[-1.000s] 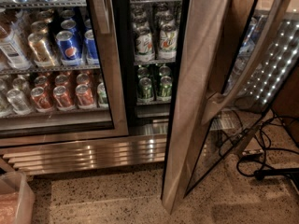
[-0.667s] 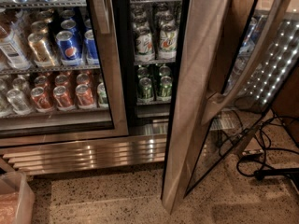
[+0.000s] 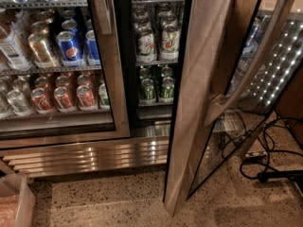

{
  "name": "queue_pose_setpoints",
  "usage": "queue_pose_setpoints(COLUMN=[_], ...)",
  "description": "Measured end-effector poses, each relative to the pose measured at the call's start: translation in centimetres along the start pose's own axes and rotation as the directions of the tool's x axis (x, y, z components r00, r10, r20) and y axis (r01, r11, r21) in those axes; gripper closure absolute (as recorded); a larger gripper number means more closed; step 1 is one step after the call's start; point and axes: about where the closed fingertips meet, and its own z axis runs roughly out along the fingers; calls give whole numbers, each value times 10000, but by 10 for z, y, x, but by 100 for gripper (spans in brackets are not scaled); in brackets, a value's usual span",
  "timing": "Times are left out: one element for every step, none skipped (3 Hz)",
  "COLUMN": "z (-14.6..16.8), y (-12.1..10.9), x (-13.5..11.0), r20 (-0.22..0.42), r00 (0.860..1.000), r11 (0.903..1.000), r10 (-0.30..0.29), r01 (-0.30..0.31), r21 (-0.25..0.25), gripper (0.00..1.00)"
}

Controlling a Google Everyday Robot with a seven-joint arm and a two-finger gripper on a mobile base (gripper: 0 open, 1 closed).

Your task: Open right fridge door

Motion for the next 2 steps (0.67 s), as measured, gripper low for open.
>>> queue_pose_setpoints(z=[0, 0], y=[0, 0], x=[0, 0], r20=[0, 0], r00=[10000, 10000], r11=[10000, 10000], r10=[0, 0], r01=[0, 0], r21=[0, 0], gripper=[29, 29])
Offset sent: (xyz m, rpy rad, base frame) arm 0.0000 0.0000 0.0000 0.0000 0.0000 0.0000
